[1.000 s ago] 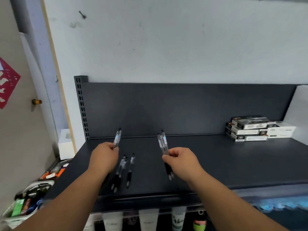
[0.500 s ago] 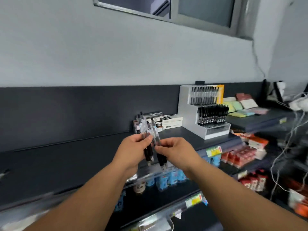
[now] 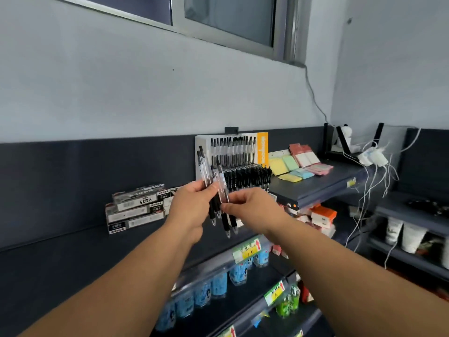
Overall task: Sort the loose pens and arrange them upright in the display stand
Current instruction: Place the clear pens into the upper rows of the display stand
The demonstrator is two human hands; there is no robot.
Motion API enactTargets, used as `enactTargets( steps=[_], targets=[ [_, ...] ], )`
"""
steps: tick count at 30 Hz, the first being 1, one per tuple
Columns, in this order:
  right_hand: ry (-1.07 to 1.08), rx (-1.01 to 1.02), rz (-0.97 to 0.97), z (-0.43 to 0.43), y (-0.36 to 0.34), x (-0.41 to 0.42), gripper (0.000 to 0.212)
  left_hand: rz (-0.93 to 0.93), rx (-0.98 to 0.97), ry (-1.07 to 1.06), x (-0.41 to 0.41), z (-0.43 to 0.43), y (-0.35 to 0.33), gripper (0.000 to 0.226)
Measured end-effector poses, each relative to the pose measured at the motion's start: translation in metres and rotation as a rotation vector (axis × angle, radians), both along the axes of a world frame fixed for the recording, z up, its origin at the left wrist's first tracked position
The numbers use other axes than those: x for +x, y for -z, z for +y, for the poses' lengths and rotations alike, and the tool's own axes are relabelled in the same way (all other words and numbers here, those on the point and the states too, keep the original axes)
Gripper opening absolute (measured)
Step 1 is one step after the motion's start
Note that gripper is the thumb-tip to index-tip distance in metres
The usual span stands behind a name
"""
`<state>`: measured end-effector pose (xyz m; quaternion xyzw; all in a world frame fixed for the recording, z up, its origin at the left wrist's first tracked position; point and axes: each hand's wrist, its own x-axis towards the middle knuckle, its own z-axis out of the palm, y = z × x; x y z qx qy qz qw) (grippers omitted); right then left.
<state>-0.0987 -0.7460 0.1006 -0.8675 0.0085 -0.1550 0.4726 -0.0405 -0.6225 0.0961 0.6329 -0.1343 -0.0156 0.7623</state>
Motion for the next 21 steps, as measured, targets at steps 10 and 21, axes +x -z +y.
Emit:
enactTargets(
  steps=[10, 21],
  targets=[
    [0.098, -0.153, -0.235, -0.06, -0.058, 0.135, 0.013, -0.166, -0.014, -0.012, 0.138, -0.061, -0.042, 0.013],
    [0.047, -0.153, -0.281, -0.091, -0.068, 0.232, 0.015, -0.3, 0.043, -0.146, 0.207, -0.086, -0.055, 0.013]
  ],
)
